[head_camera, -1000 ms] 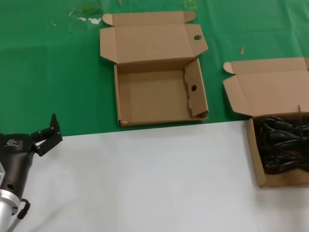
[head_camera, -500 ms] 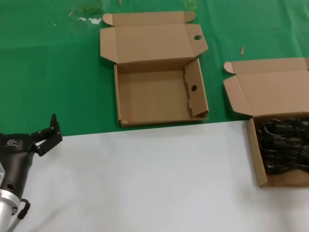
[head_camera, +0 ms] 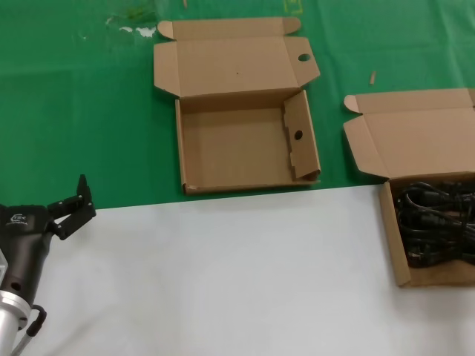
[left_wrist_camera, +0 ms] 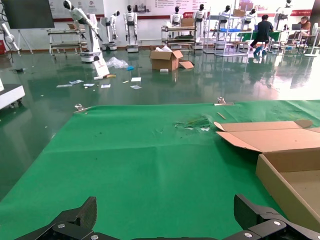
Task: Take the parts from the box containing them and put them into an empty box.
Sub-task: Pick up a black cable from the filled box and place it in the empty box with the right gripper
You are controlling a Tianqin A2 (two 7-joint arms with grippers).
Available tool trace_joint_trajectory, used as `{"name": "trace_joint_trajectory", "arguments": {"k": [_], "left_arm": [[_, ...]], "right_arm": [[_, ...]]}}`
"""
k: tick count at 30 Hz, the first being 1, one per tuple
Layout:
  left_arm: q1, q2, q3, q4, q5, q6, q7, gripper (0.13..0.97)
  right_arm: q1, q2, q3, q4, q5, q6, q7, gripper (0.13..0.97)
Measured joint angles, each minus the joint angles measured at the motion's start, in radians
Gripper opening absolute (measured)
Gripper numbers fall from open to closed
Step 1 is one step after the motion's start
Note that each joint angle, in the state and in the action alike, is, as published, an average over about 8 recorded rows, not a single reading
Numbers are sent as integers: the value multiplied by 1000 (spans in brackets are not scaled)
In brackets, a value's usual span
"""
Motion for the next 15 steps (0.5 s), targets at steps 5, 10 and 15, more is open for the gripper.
{"name": "trace_joint_trajectory", "arguments": {"k": [5, 10, 15], "left_arm": [[0, 0, 0, 0, 0, 0, 0, 966], [0, 0, 0, 0, 0, 0, 0, 966], [0, 0, 0, 0, 0, 0, 0, 966]], "right_arm": [[-22, -22, -1, -48, 4, -18, 14, 154], [-45, -30, 2, -68, 2, -29, 40, 181], [-60, -42, 0, -74, -4, -40, 60, 237]]}}
